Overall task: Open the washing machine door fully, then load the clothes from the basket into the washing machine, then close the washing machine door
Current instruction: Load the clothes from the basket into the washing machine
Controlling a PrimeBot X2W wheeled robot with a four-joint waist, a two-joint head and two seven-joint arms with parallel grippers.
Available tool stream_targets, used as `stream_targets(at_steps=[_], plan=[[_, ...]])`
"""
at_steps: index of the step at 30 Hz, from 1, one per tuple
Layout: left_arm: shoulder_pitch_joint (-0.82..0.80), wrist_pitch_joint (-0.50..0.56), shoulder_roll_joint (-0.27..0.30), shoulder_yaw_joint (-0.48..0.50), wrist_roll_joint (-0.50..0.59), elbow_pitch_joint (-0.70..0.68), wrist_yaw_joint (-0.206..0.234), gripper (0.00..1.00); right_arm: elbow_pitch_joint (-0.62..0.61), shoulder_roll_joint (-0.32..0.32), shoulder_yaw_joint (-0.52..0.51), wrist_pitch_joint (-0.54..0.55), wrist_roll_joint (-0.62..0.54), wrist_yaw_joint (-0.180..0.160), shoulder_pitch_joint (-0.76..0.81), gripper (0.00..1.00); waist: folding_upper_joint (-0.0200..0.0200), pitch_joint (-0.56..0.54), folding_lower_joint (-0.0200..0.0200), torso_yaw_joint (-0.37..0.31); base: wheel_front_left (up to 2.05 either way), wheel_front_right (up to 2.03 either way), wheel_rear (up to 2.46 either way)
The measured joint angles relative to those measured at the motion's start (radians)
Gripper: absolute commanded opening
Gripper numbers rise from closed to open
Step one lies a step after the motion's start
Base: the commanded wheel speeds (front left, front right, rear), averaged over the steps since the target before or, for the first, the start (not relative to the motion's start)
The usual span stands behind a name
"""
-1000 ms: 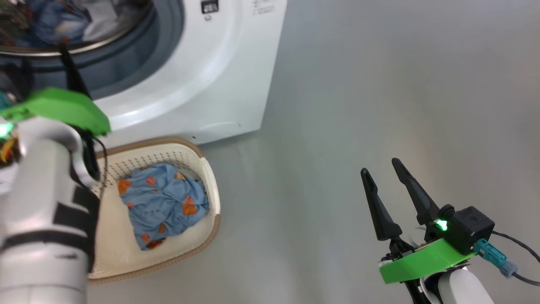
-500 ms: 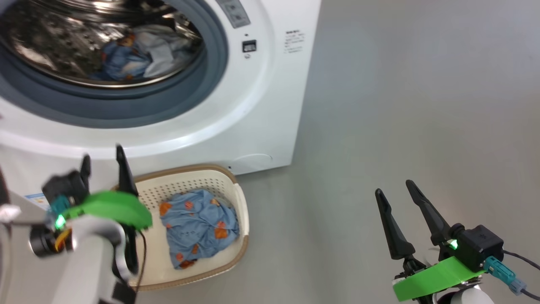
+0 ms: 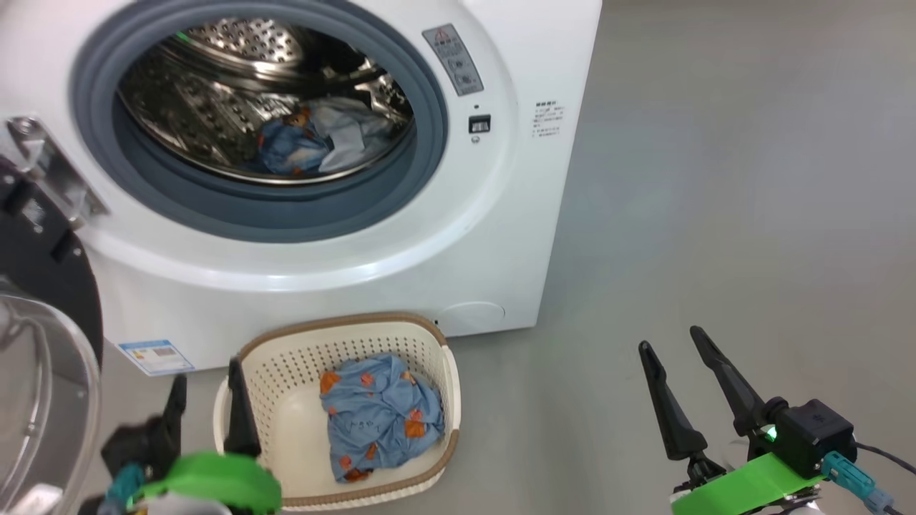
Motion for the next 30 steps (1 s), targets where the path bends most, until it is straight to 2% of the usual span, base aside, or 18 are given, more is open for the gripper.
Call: stream_targets(at_steps=[6, 16, 30], plan=[[0.17, 0.0, 0.001, 0.025, -0.002, -0.126, 0.015, 1.0, 0.001, -0.008, -0.001, 0.0, 0.0, 0.0, 0.041, 1.0, 0.0, -0.052, 0.0, 0.005, 0.0, 0.0, 0.0], [0.33, 0.0, 0.001, 0.058, -0.007, -0.252, 0.048, 1.0, 0.001, -0.022, -0.025, 0.0, 0.0, 0.0, 0.082, 1.0, 0.0, -0.105, 0.0, -0.012, 0.0, 0.0, 0.0], [0.393, 0.0, 0.001, 0.078, -0.007, -0.299, 0.07, 1.0, 0.002, -0.02, -0.059, 0.0, 0.0, 0.0, 0.106, 1.0, 0.0, -0.149, 0.0, -0.041, 0.0, 0.0, 0.0]])
